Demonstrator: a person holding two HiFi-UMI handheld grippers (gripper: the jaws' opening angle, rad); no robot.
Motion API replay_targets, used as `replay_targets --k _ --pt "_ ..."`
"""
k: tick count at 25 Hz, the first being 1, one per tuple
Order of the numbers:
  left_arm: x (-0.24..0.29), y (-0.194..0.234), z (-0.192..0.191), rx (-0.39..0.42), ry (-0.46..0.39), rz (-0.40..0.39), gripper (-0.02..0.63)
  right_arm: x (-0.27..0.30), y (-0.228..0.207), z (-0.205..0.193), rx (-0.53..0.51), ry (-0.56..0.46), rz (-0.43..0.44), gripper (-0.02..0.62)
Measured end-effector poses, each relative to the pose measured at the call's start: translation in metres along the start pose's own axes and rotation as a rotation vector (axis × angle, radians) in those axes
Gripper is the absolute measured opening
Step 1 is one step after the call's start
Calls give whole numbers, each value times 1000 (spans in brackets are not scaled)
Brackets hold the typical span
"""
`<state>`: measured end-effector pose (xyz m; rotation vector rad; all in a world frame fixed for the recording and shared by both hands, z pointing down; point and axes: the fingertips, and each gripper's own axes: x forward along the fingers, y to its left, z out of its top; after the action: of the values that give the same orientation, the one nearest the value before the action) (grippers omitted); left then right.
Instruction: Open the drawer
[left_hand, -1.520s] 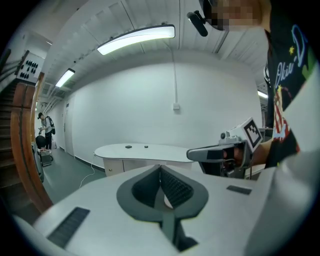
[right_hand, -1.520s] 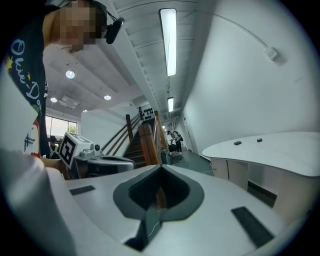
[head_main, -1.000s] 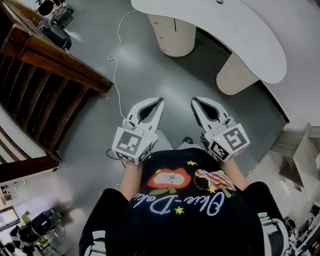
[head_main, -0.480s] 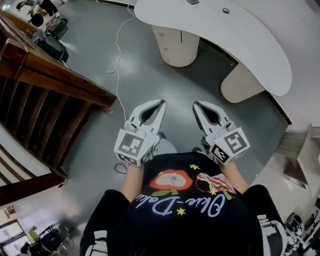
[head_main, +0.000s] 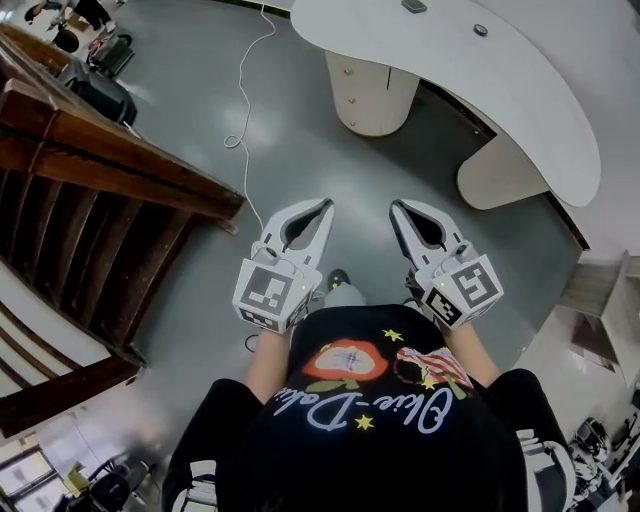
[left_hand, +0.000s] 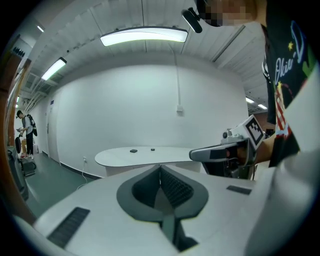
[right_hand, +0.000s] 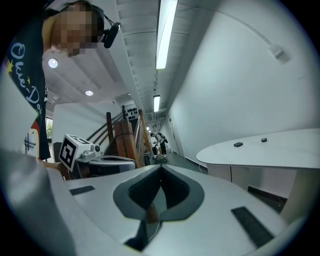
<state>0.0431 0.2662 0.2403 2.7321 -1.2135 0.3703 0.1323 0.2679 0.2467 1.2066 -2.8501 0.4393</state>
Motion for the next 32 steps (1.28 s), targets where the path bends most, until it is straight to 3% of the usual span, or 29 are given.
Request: replay_targets --k 9,19,24,32 --pt "-4 53 -8 3 1 -80 5 42 12 -4 14 20 -101 0" --pt "18 59 -15 -16 -3 -154 5 43 -6 -10 21 37 -181 0" --pt "34 81 -15 -16 5 -110 5 69 -32 -10 38 54 -153 0" --pt "56 140 -4 -25 34 14 5 141 -59 13 17 36 -15 0"
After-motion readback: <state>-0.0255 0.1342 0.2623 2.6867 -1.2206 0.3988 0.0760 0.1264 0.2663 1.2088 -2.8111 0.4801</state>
